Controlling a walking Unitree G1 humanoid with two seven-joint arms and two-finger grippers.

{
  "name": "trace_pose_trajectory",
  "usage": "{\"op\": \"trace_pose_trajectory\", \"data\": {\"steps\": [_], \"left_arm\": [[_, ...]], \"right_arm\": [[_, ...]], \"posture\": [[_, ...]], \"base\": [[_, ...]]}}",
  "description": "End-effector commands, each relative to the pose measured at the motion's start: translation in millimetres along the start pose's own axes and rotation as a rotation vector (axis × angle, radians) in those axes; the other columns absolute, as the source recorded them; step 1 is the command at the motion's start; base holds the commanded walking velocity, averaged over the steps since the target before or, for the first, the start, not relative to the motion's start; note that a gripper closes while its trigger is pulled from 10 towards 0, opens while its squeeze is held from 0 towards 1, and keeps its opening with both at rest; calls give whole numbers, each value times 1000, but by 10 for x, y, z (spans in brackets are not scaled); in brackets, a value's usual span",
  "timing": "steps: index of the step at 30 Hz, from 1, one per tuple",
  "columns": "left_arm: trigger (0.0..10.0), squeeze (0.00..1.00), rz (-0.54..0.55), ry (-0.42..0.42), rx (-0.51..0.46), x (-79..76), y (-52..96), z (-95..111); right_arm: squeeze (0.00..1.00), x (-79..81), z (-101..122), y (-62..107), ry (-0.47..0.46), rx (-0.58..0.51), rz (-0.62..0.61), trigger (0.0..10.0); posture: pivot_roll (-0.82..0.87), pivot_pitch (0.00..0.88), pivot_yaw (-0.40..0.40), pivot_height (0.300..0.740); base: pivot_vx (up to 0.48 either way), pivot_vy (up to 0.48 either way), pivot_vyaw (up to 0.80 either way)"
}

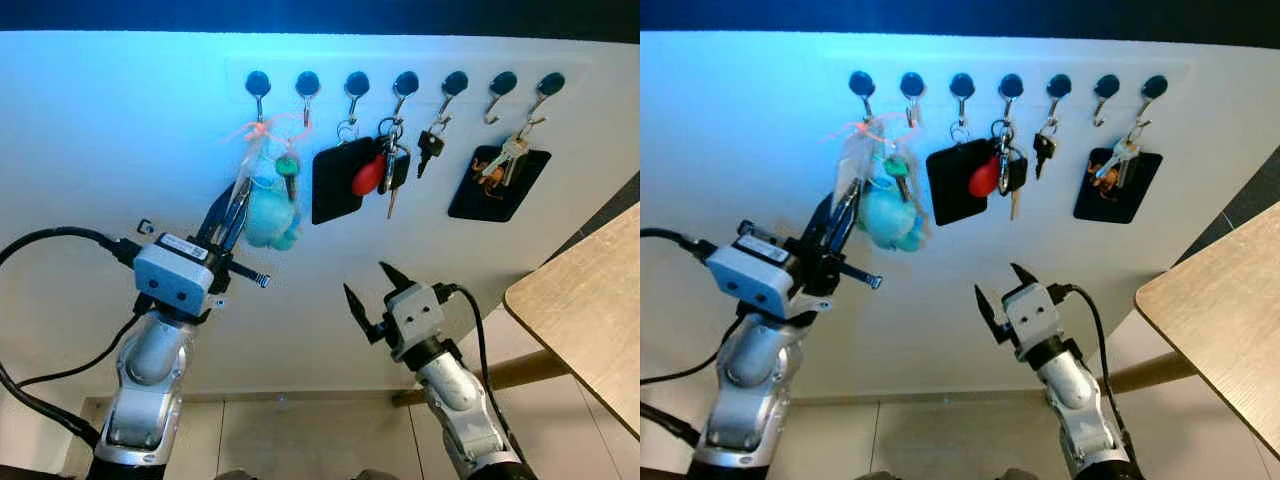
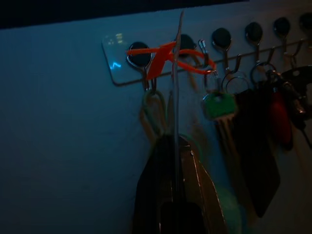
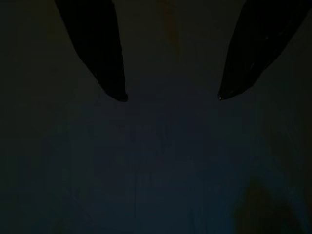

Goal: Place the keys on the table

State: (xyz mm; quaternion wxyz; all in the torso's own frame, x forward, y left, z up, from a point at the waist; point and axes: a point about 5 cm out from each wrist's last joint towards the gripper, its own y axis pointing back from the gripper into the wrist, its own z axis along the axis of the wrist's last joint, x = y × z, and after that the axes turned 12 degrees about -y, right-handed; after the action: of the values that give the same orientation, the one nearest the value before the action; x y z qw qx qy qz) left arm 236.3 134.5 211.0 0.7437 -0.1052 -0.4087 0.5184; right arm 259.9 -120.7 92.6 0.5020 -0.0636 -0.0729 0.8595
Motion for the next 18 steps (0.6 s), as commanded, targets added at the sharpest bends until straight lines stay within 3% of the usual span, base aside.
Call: {"op": "trace_pose_trajectory", "data": {"steps": [1,6,10,18], "left_arm": [[0,0,-30,-8,-22,-19,2,34],[0,0,-34,-6,-23,-24,-4,20],[0,0,-43,-6,-25,-22,-7,1],[0,0,-47,4,-27,-32,-23,-11]], "right_arm": [[0,113,41,4,-55,-11,81,10000],[0,262,111,0,-102,-13,195,10000],[0,408,292,-35,-134,-45,302,10000],[0,407,565,-102,-177,-134,319,10000]], "posture": [[28,90,-12,740],[26,86,-11,740],[26,85,-11,740],[26,86,-11,740]], "base": [[0,0,0],[0,0,0],[0,0,0],[0,0,0]]}}
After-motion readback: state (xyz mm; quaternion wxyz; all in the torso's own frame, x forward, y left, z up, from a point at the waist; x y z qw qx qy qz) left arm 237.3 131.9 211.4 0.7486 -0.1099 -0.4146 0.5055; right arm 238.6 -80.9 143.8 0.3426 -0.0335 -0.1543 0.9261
